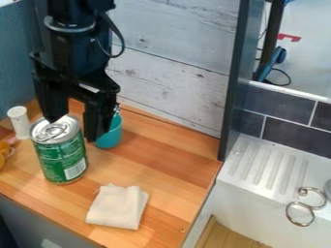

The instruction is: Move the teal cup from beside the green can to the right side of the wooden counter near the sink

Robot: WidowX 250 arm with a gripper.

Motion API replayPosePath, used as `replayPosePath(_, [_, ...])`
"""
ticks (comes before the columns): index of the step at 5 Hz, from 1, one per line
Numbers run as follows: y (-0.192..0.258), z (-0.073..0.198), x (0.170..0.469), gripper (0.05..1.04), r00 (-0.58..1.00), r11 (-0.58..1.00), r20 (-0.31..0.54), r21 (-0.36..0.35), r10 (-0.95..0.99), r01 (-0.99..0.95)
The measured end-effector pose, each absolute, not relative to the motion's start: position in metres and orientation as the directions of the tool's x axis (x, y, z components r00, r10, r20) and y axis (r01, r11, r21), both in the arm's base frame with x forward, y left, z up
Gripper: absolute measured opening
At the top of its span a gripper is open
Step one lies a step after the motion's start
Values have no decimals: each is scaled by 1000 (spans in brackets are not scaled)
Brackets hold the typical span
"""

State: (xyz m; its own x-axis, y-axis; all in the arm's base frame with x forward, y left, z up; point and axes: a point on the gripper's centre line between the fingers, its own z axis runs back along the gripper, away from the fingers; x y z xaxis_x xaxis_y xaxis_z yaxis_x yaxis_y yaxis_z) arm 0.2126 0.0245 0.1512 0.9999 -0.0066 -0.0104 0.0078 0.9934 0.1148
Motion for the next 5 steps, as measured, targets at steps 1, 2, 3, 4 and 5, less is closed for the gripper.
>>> replayPosePath(1, [23,147,212,1000,999,994,-30,103,-14,17])
replayPosePath(2, [41,153,239,1000,999,999,43,39,14,-16])
replayPosePath(3, [58,153,266,1000,997,999,71,11,41,-42])
replayPosePath(4, [69,127,304,1000,997,1000,71,12,10,-11])
replayPosePath(5, [72,103,330,1000,997,1000,76,0,-17,17])
